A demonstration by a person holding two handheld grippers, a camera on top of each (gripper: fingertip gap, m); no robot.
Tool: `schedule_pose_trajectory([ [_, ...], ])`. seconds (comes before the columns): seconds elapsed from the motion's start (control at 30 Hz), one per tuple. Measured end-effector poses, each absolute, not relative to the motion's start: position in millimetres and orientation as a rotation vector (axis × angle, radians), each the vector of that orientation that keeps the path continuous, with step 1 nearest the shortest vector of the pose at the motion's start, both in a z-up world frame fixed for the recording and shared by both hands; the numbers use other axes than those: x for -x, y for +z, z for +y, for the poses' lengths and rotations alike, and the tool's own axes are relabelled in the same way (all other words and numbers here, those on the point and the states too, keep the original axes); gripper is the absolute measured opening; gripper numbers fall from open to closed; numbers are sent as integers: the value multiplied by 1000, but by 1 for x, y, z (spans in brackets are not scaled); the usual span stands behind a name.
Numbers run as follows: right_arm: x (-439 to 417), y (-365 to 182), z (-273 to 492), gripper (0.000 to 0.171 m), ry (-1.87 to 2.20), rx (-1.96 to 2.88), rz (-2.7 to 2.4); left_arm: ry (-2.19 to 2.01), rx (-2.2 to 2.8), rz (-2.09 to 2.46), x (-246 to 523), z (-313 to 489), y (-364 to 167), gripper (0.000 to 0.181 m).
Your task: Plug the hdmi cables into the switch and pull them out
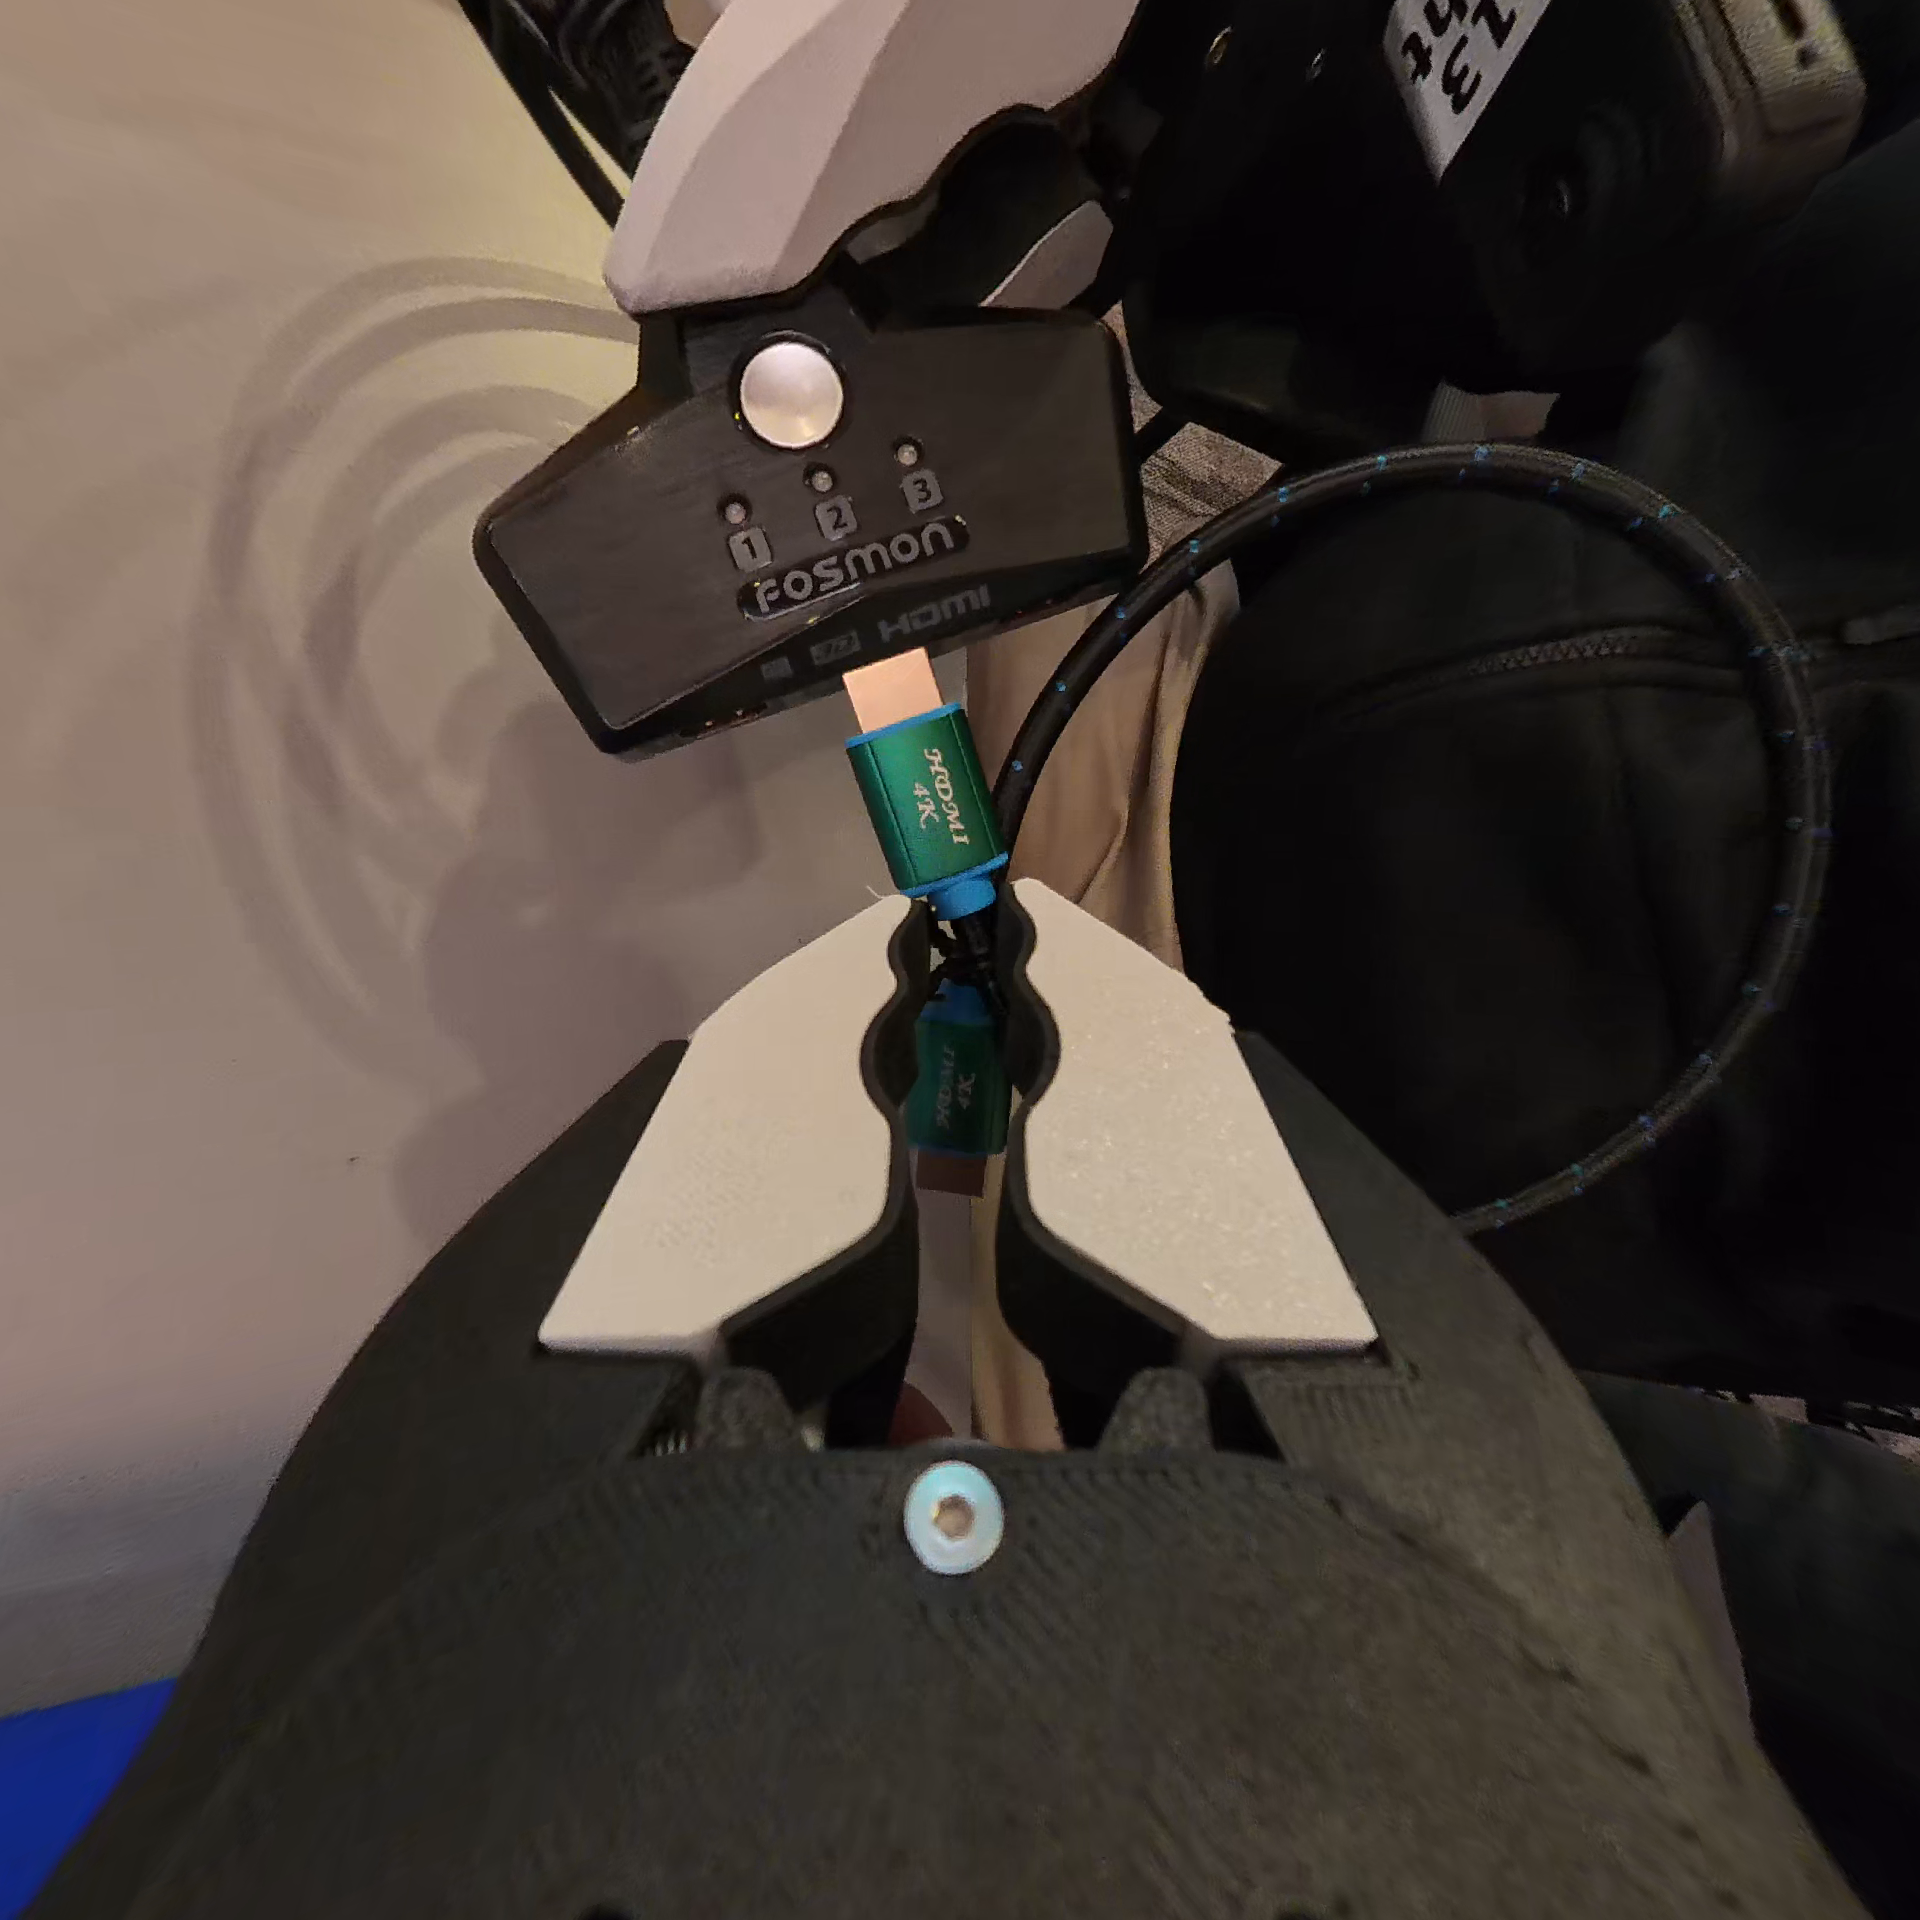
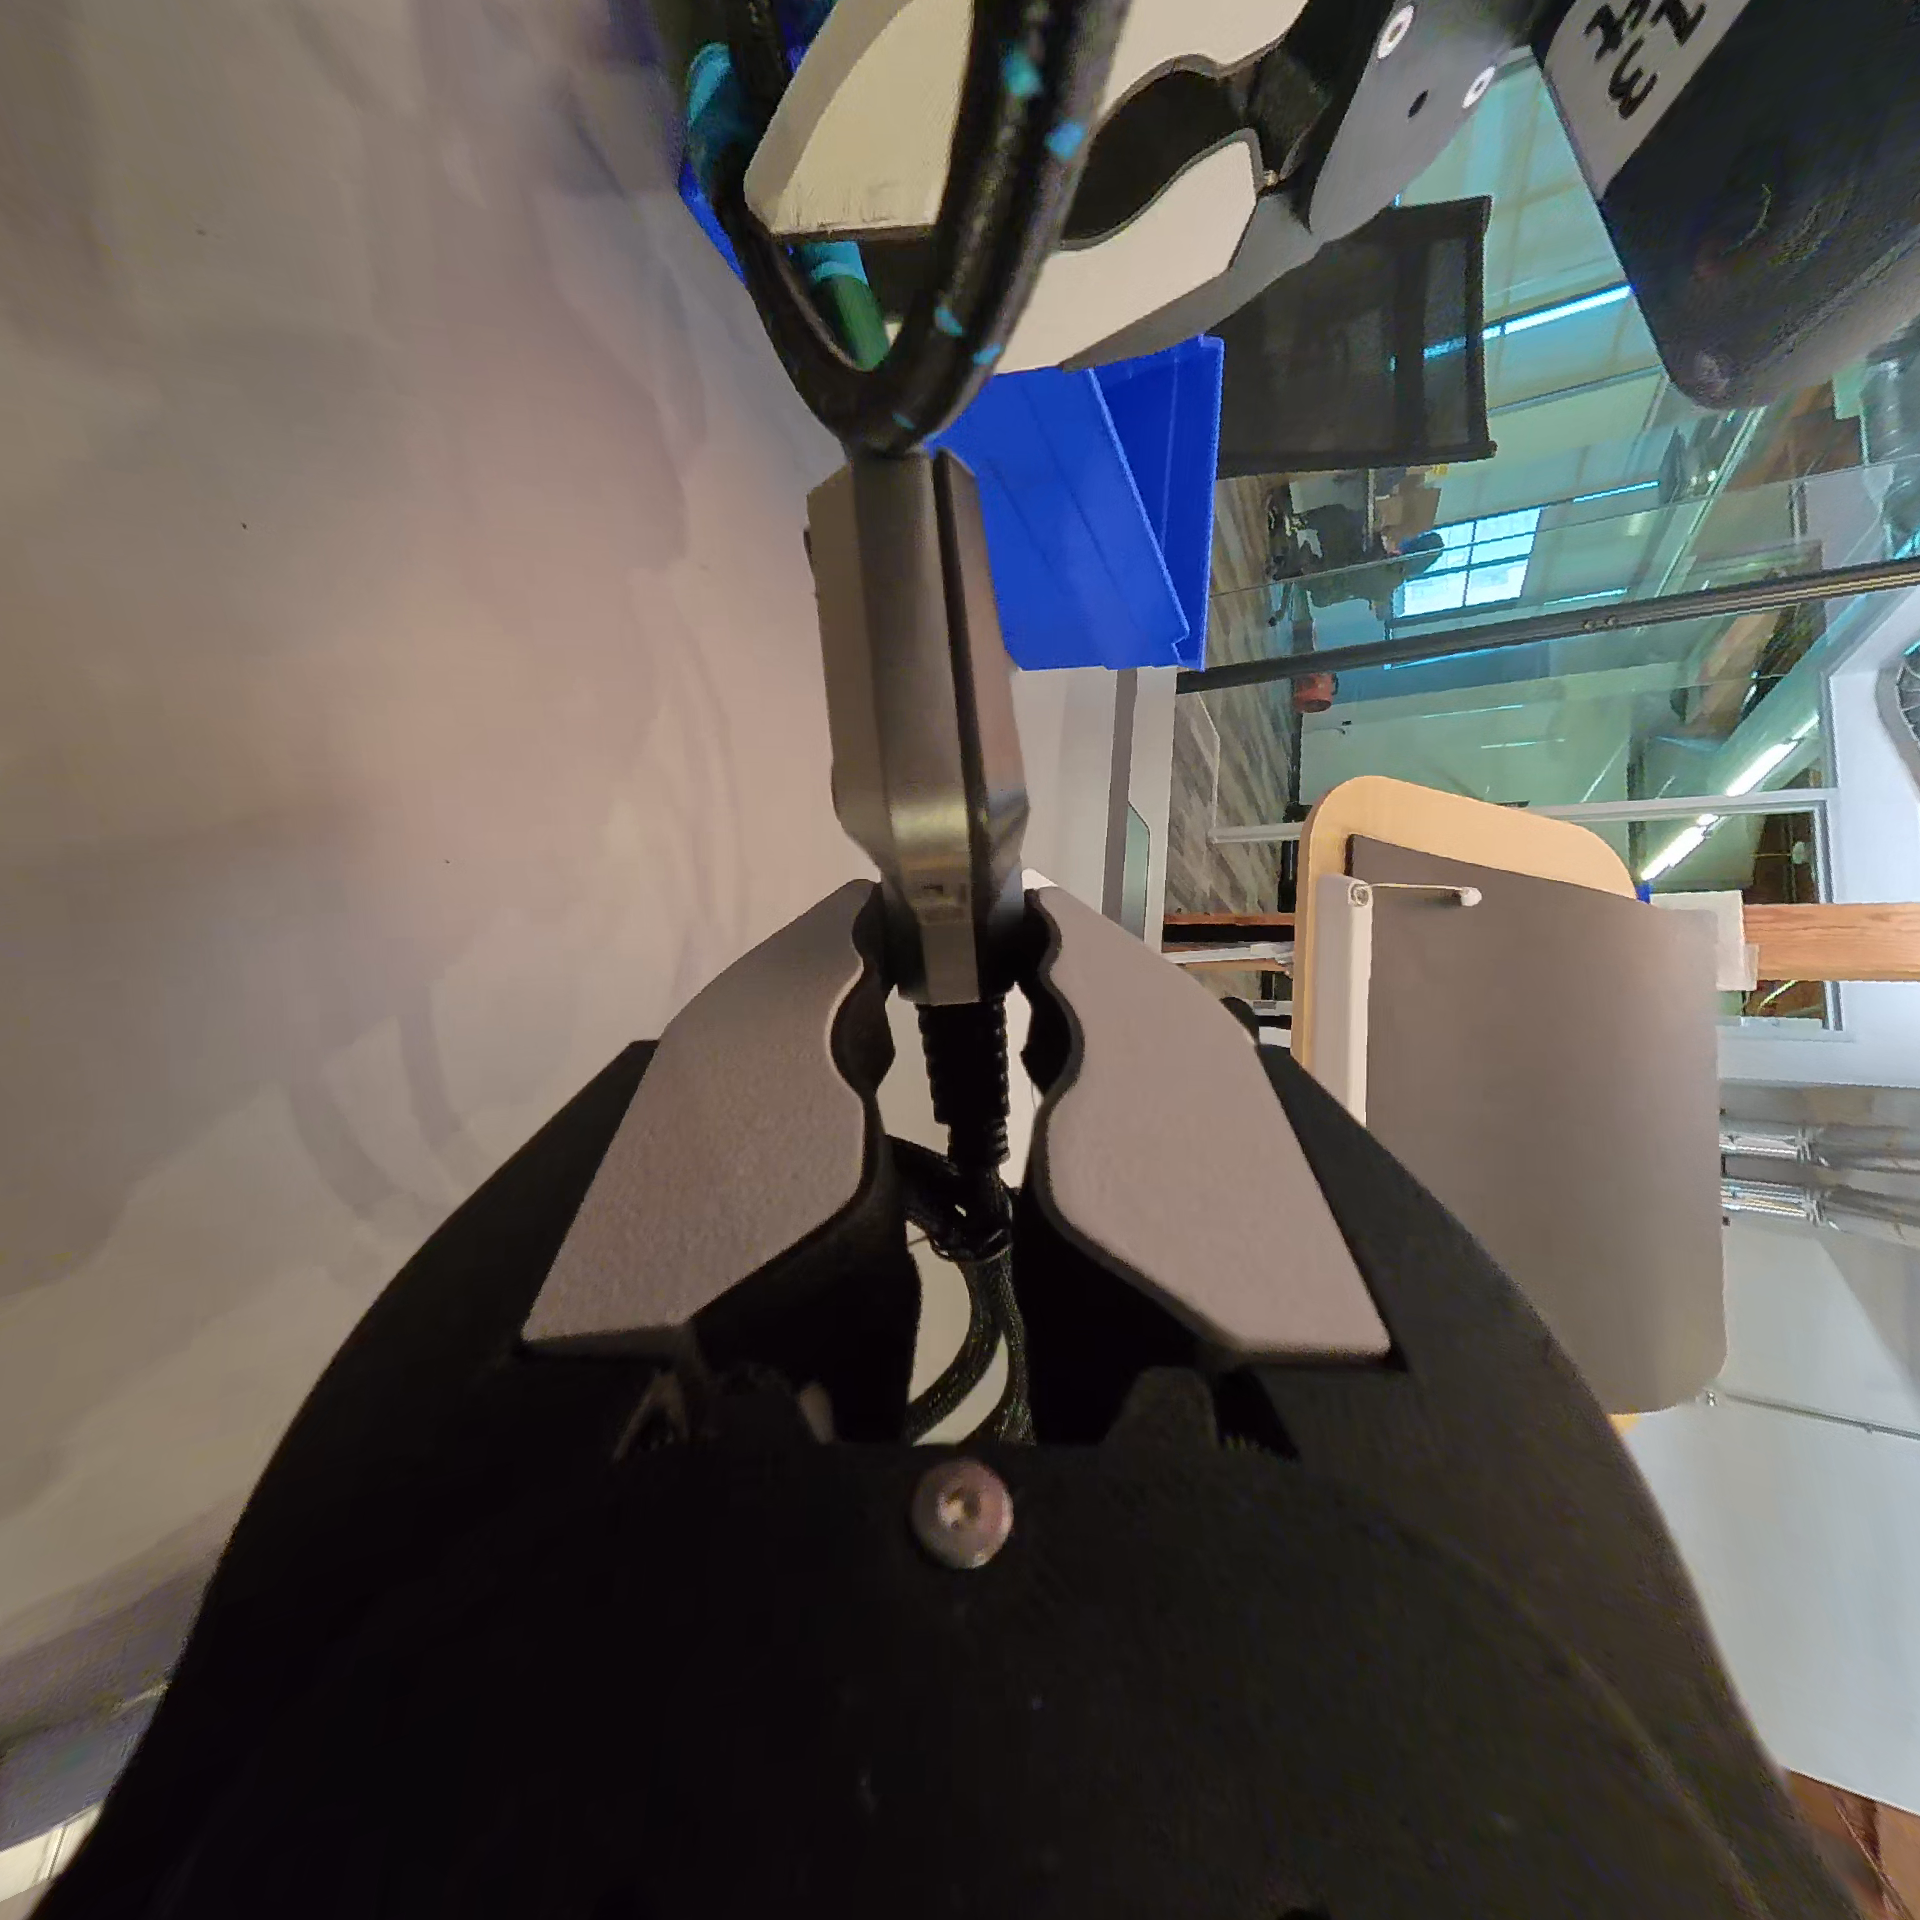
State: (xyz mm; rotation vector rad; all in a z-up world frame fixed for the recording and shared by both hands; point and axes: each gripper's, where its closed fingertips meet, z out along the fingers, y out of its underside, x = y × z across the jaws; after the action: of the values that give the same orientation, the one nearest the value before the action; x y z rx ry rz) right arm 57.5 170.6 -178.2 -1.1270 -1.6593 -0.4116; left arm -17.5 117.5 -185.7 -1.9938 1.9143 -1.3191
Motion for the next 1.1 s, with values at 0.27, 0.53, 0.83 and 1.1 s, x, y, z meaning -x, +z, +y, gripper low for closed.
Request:
schedule_pose_trajectory([
  [0.27, -56, -176, 170, 21, -452, 1098, -1669, -1319, 2023, 1949, 18, 114, -190, 10],
  [0.53, -57, -174, 172, 21, -528, 1077, -1686, -1170, 2085, 2054, 19, 117, -193, 10],
  [0.83, -51, -174, 169, 21, -548, 1035, -1719, -1024, 2159, 2197, 24, 113, -202, 9],
  [1.1, -70, -182, 184, 21, -552, 1136, -1696, -832, 2124, 2164, 8, 136, -209, 9],
])
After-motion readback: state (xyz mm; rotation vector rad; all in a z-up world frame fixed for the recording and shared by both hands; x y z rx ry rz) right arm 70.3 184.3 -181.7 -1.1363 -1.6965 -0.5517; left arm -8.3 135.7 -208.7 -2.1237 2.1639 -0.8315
